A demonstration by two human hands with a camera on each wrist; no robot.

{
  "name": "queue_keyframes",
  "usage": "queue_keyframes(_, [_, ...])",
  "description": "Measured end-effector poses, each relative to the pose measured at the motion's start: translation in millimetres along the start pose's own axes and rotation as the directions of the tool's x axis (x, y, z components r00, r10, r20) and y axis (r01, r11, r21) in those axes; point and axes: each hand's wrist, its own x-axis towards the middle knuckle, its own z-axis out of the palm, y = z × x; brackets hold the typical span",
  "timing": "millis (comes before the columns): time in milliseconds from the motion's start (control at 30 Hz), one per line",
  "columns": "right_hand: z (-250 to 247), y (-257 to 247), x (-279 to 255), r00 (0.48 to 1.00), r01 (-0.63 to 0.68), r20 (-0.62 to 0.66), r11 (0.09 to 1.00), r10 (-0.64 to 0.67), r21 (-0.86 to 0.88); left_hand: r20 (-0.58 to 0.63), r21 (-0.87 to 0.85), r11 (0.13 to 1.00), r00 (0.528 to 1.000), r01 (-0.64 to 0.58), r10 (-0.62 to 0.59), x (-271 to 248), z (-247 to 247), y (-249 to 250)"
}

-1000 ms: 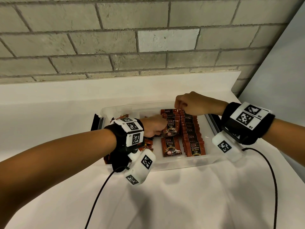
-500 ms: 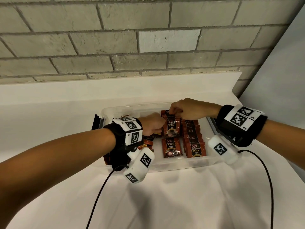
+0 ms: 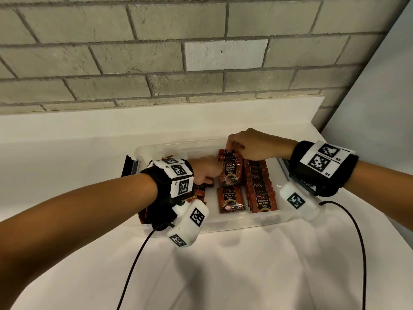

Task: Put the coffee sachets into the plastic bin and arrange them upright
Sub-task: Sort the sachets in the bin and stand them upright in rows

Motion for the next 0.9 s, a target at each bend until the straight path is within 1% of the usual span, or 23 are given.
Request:
queue_keyframes(33, [-1.0,-0.3,-0.7,1.000,0.005,-0.006,1.000,-0.005,0.008,0.003,0.059,0.998,1.000,-0.007,0.007,-3.0,-3.3,-1.5])
queue_keyframes(100, [-3.7,-0.6,-2.7,0.999,0.018,-0.049,0.999,-0.016,0.028,0.046,0.184,0.981,0.998,-0.052,0.044,-7.4,-6.7,-2.0])
queue_keyframes(133, [-5.7,-1.5,-4.7,0.998,0.024,-0.067,0.999,-0.022,0.028,0.056,0.232,0.971,0.997,-0.060,0.049,-9.2,-7.0,-1.6])
queue_keyframes(167, [-7.1,-3.1,-7.4,0.998,0.031,-0.052,0.999,-0.030,0.017,0.052,0.301,0.952,0.998,-0.047,0.033,-8.4,-5.3,-2.0])
queue_keyframes(200, [-7.6,-5.8,-11.1,0.999,0.043,0.008,0.999,-0.042,-0.012,0.029,0.373,0.928,0.999,-0.026,0.017,-8.5,-3.3,-0.9])
queue_keyframes(233, [-6.7,-9.6,-15.0,0.993,0.064,0.108,0.996,-0.057,-0.060,0.010,0.432,0.902,1.000,-0.011,0.007,-6.5,-0.4,0.9])
queue_keyframes(300, [0.0,-17.3,-20.6,0.944,0.120,0.326,0.976,-0.055,-0.183,0.021,0.493,0.870,1.000,-0.013,0.003,-1.9,1.7,1.9])
queue_keyframes(333, [3.9,-19.5,-21.2,0.919,0.141,0.393,0.961,-0.038,-0.237,0.023,0.517,0.856,1.000,-0.014,0.002,-1.8,1.8,2.4])
queue_keyframes(367, [6.5,-20.4,-20.6,0.904,0.152,0.426,0.950,-0.023,-0.272,0.028,0.555,0.832,1.000,-0.017,0.002,-1.6,0.0,1.8])
queue_keyframes(467, [10.5,-22.8,-16.0,0.886,0.156,0.463,0.932,0.015,-0.328,0.078,0.616,0.786,0.997,-0.048,0.000,0.1,-2.0,1.9])
queue_keyframes(567, [15.1,-27.0,-11.0,0.804,0.183,0.589,0.906,0.085,-0.380,0.103,0.652,0.757,0.994,-0.035,-0.042,2.9,0.5,2.7])
queue_keyframes(600, [17.4,-27.8,-8.9,0.782,0.200,0.615,0.893,0.103,-0.404,0.109,0.664,0.746,0.993,-0.044,-0.039,5.0,1.0,2.7])
queue_keyframes(667, [21.4,-28.6,-6.7,0.751,0.228,0.648,0.873,0.125,-0.432,0.106,0.687,0.725,0.994,-0.054,-0.026,7.8,4.0,4.2])
queue_keyframes(767, [25.4,-28.2,-5.3,0.704,0.213,0.686,0.868,0.182,-0.449,0.072,0.705,0.709,0.997,-0.030,-0.029,13.0,9.0,5.8])
queue_keyframes(833, [26.4,-26.7,-5.4,0.692,0.208,0.694,0.864,0.201,-0.458,0.056,0.703,0.711,0.997,-0.006,-0.048,17.0,12.8,6.3])
queue_keyframes(900, [25.8,-26.2,-5.7,0.695,0.200,0.694,0.877,0.188,-0.438,0.044,0.706,0.708,0.996,0.025,-0.080,17.6,14.0,6.2])
